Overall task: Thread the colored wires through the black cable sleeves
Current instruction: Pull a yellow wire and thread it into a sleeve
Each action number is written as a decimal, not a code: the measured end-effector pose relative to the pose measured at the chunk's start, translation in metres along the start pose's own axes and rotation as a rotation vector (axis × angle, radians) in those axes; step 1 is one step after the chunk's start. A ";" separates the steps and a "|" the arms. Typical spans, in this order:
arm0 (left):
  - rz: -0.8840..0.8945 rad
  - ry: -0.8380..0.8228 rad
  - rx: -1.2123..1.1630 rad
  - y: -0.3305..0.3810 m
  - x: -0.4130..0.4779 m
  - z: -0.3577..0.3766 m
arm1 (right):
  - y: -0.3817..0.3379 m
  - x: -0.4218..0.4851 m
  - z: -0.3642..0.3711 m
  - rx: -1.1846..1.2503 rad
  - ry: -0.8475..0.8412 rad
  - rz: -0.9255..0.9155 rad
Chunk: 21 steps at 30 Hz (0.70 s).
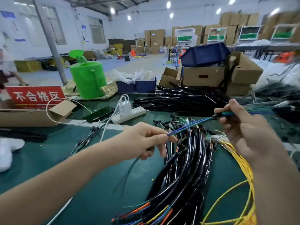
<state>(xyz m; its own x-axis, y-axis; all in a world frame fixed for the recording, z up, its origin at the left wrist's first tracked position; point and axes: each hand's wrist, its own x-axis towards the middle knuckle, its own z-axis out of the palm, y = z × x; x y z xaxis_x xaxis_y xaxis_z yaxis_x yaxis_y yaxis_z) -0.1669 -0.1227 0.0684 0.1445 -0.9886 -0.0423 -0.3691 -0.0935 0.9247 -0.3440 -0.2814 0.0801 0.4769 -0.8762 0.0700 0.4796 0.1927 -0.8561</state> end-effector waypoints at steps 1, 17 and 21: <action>-0.013 0.021 0.004 -0.005 -0.004 -0.003 | -0.003 0.003 -0.011 0.032 0.031 0.005; -0.120 0.171 0.091 -0.048 -0.011 -0.015 | -0.011 0.009 -0.052 -0.078 0.056 0.060; -0.120 0.194 0.077 -0.050 -0.011 -0.017 | -0.011 0.009 -0.052 -0.137 0.064 0.040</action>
<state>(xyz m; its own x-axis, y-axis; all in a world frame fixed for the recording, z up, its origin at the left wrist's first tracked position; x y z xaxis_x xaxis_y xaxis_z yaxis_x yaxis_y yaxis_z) -0.1341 -0.1051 0.0288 0.3629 -0.9292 -0.0697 -0.4066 -0.2252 0.8854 -0.3833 -0.3145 0.0634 0.4438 -0.8961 0.0050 0.3541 0.1702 -0.9196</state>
